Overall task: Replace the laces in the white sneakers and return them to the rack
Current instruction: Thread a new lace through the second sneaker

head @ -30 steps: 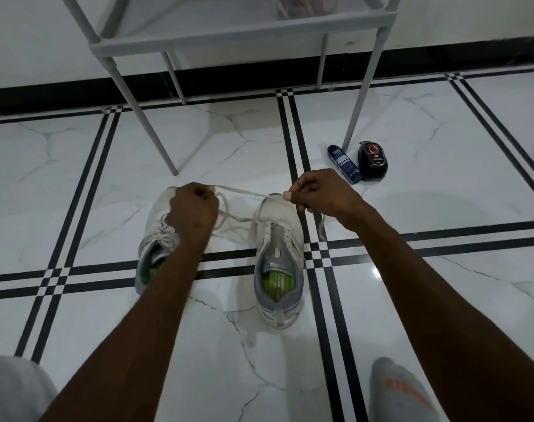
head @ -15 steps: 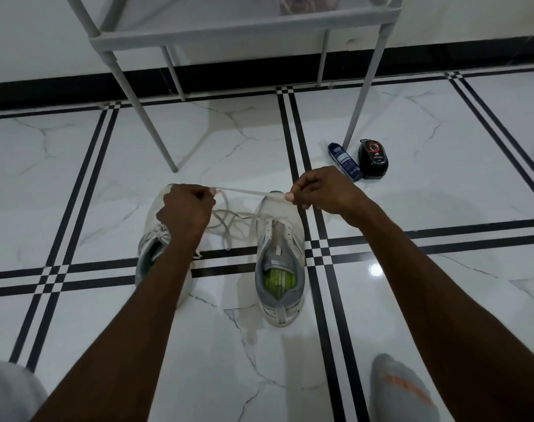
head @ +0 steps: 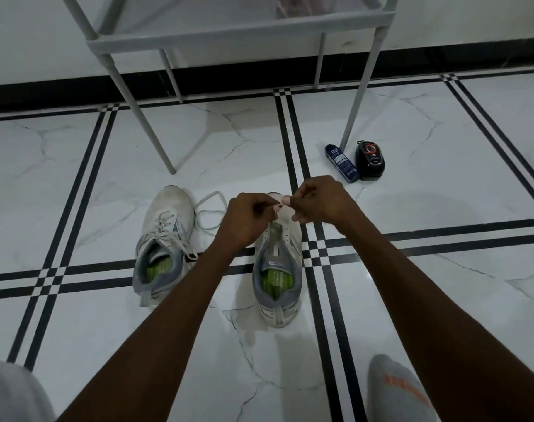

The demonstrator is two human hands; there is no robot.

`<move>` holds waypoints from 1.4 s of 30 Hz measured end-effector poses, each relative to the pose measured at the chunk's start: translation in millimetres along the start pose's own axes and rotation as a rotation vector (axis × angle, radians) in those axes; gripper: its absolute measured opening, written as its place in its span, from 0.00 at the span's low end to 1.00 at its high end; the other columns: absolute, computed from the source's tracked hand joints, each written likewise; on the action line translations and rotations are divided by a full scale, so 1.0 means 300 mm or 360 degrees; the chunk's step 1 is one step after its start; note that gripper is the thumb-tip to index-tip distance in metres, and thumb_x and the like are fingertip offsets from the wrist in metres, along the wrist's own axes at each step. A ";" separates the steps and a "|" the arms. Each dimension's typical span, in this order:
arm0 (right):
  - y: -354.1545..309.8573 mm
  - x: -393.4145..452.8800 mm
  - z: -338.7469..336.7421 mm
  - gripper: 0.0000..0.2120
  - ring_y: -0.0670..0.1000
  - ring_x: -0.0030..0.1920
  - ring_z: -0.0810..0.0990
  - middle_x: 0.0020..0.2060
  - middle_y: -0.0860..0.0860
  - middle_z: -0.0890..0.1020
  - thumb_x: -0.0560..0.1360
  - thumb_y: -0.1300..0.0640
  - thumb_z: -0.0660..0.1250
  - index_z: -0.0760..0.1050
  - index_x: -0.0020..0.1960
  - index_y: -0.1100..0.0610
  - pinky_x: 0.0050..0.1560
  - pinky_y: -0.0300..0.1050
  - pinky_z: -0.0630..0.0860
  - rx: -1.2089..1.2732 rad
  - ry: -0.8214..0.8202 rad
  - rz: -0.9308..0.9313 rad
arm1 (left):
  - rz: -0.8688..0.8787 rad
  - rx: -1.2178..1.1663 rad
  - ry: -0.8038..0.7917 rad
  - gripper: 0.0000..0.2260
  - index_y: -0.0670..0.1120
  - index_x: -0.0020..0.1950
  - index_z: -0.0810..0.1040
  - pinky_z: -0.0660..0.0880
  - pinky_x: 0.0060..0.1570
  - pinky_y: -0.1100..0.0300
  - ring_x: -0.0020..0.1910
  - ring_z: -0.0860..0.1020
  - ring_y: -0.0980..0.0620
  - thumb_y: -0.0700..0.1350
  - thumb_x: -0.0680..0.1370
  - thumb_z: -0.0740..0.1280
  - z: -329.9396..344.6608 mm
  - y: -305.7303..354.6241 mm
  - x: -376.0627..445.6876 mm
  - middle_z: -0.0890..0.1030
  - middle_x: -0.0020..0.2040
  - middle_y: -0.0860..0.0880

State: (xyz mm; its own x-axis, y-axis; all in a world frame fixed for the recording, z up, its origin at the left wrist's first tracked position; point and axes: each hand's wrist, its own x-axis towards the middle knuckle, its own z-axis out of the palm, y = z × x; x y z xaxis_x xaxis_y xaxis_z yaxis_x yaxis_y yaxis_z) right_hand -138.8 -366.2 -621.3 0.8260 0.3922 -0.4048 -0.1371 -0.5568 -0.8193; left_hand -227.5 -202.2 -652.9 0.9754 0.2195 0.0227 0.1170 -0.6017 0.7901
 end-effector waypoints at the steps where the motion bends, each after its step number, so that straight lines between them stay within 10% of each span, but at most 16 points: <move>1: 0.012 -0.005 0.005 0.16 0.55 0.41 0.87 0.43 0.59 0.86 0.73 0.50 0.76 0.80 0.49 0.63 0.47 0.53 0.85 -0.0178 -0.0091 0.0070 | -0.0044 -0.0003 0.0039 0.05 0.46 0.51 0.87 0.72 0.40 0.76 0.38 0.82 0.62 0.42 0.78 0.71 0.007 -0.003 0.000 0.85 0.39 0.54; 5: 0.058 -0.027 0.080 0.17 0.52 0.45 0.82 0.48 0.54 0.80 0.72 0.50 0.76 0.76 0.51 0.60 0.42 0.46 0.83 -0.0574 -0.0449 0.0321 | -0.0144 0.0001 0.0166 0.03 0.45 0.47 0.86 0.71 0.37 0.76 0.37 0.81 0.61 0.42 0.76 0.72 0.029 -0.031 0.000 0.84 0.39 0.53; 14: 0.117 -0.020 0.233 0.16 0.57 0.50 0.82 0.50 0.58 0.82 0.70 0.54 0.73 0.77 0.53 0.62 0.44 0.44 0.75 -0.0917 0.0204 -0.0041 | -0.0262 0.0167 0.0105 0.05 0.48 0.47 0.89 0.79 0.48 0.59 0.40 0.81 0.57 0.47 0.75 0.75 0.061 -0.081 -0.026 0.87 0.43 0.51; 20: 0.175 0.011 0.156 0.09 0.52 0.45 0.83 0.46 0.60 0.86 0.76 0.59 0.69 0.85 0.50 0.64 0.48 0.50 0.81 -0.0308 0.0030 -0.0031 | -0.0402 0.0182 0.0169 0.03 0.50 0.45 0.87 0.75 0.54 0.56 0.47 0.81 0.55 0.48 0.74 0.74 0.057 -0.058 -0.045 0.82 0.39 0.57; 24: 0.201 0.003 0.130 0.07 0.50 0.41 0.81 0.46 0.59 0.85 0.77 0.63 0.68 0.85 0.51 0.61 0.33 0.39 0.76 0.0213 -0.0074 0.0186 | -0.0391 0.0282 0.0172 0.02 0.54 0.41 0.87 0.74 0.59 0.46 0.49 0.82 0.54 0.50 0.72 0.74 0.072 -0.057 -0.047 0.85 0.41 0.57; 42: 0.203 0.034 0.139 0.05 0.52 0.43 0.81 0.45 0.57 0.84 0.77 0.64 0.70 0.84 0.50 0.59 0.34 0.41 0.80 0.0426 -0.0209 0.0388 | -0.0288 0.0415 0.0316 0.04 0.52 0.42 0.87 0.52 0.46 0.57 0.48 0.81 0.54 0.49 0.73 0.72 0.106 -0.067 -0.064 0.86 0.42 0.53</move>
State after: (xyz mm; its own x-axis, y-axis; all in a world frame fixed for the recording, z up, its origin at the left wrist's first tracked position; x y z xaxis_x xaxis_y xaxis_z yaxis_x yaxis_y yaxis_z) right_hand -161.5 -365.6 -692.2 0.6770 0.3717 -0.6352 -0.4733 -0.4410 -0.7626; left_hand -242.8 -218.8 -688.7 0.8821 0.4698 0.0355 0.3531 -0.7093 0.6101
